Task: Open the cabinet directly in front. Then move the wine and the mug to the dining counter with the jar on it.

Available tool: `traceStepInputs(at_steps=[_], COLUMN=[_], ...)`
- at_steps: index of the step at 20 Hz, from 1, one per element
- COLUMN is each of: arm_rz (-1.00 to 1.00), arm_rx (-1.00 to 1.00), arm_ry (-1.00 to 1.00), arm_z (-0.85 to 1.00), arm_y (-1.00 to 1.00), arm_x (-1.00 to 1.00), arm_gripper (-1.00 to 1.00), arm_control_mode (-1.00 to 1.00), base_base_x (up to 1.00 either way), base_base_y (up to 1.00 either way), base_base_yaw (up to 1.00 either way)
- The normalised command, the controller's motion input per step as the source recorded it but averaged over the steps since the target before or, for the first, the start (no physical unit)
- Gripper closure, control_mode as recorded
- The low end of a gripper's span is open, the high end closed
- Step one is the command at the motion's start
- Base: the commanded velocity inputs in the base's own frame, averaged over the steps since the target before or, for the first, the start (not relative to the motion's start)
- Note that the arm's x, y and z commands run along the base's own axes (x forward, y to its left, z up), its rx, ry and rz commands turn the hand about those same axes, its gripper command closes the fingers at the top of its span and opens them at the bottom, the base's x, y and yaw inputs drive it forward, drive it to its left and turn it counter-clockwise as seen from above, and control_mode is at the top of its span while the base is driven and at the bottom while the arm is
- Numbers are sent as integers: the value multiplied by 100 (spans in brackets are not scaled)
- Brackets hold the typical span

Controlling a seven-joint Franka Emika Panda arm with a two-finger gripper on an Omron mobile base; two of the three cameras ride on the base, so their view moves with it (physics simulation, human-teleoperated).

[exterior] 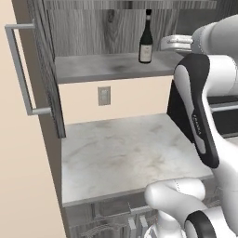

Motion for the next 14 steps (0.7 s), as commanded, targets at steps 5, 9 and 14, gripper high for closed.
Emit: traceStepInputs(at_steps=[5,9,14], arm_rz=[0,0,1], arm_rx=[-8,0,0], arm_ry=[4,0,0], arm_z=[6,0,0], arm_y=[10,-1,-29], arm_x=[0,2,22], arm_gripper=[-100,-100,-100], arm_control_mode=[-100,-100,-100], base_base_x=[0,0,0], base_base_y=[0,0,0], base_base_yaw=[0,0,0])
